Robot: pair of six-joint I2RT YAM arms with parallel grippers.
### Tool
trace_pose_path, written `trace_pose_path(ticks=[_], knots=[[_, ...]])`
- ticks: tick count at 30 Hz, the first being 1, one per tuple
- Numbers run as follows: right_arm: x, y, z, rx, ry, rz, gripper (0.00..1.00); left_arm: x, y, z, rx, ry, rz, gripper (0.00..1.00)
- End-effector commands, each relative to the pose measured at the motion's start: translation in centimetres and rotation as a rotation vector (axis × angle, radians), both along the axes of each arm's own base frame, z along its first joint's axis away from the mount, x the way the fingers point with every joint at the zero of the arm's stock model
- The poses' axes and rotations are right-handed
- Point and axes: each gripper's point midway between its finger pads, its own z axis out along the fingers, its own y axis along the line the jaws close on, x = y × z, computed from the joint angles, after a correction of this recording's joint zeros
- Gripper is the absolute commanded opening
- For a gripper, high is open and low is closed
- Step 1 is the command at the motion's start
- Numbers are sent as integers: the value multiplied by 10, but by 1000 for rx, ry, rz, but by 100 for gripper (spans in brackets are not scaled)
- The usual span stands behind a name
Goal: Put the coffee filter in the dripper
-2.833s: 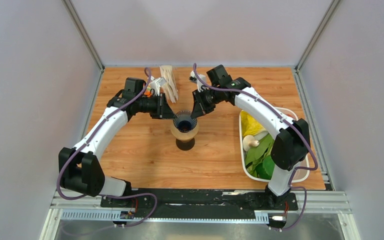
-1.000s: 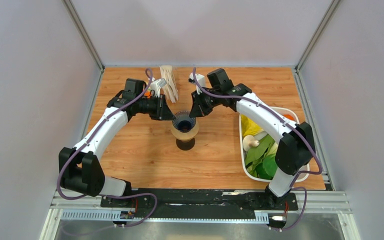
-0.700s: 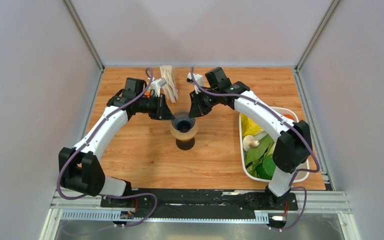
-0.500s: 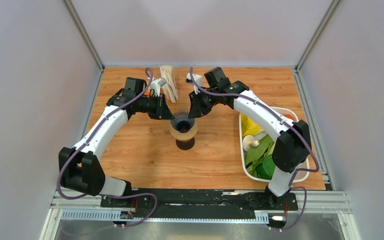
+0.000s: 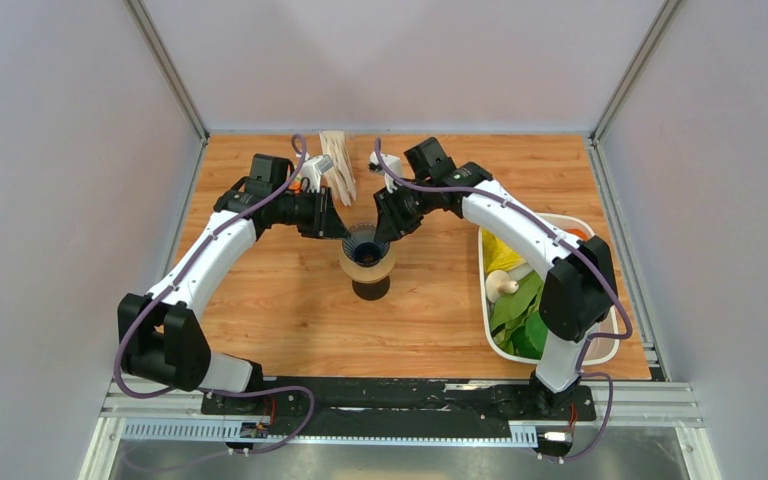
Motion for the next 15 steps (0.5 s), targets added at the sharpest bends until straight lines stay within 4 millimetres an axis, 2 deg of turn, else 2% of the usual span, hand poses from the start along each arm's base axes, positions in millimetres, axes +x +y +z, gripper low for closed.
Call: trace_pose_path(ticks=[1,7,9,12,15], knots=[[4,2,10,23,-8,11,33,2,-5,14,-26,-35,-29,26],[3,3,17,44,-6,17,36,1,-9,22,-54,-43,-39,33],[4,3,18,48,-5,17,41,0,-11,27,-76,-46,-51,35],[4,3,20,56,-3,20,54,-1,-14,34,-100,-56,-57,38],[6,2,22,59,-5,15,56,-1,-15,39,-114,-67,-58,39]])
